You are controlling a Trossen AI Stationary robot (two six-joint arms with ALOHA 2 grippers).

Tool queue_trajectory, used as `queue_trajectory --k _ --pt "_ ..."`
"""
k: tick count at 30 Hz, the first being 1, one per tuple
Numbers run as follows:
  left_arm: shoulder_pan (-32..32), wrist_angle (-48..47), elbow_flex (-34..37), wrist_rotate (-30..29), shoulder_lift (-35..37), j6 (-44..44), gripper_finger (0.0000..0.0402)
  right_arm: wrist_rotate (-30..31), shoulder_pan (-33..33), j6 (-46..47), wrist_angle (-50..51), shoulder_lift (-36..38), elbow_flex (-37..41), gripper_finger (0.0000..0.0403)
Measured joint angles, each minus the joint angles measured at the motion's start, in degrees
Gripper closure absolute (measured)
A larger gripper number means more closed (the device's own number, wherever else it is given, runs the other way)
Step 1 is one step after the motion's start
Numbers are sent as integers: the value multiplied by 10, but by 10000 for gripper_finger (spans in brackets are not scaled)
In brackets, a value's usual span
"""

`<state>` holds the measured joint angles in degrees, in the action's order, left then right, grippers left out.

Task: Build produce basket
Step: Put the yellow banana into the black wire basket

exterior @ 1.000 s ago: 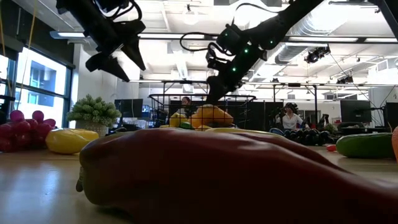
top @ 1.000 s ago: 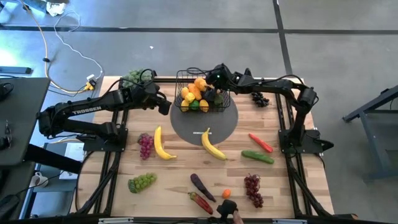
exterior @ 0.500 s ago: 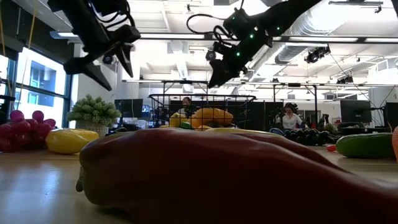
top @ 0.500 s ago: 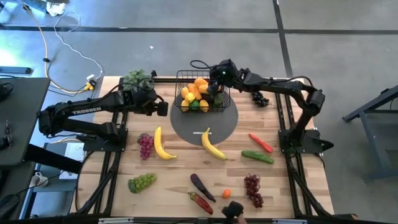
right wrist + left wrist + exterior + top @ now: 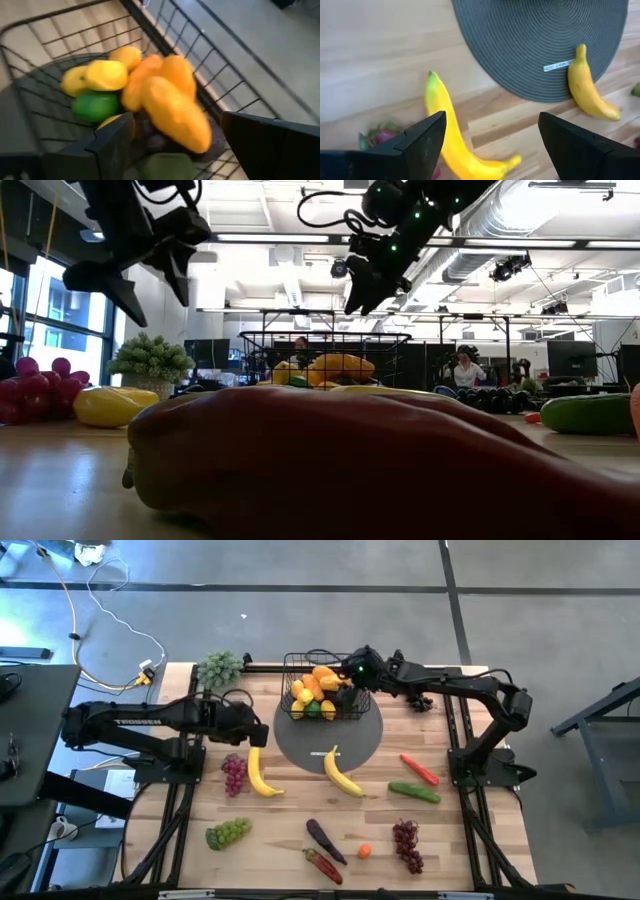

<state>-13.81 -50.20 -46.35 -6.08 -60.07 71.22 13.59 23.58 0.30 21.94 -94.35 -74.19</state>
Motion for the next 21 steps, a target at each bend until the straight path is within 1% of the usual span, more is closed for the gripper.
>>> queue_trajectory --k 5,11,16,21 --pt "42 2 0 -22 0 57 97 0 -38 39 38 5 0 120" --pt "93 3 1 -23 0 102 97 2 -79 90 73 5 0 121" --pt "137 2 20 -34 0 151 97 3 -103 133 97 5 0 121" --pt "176 2 29 -41 0 189 97 2 -128 196 143 5 0 121"
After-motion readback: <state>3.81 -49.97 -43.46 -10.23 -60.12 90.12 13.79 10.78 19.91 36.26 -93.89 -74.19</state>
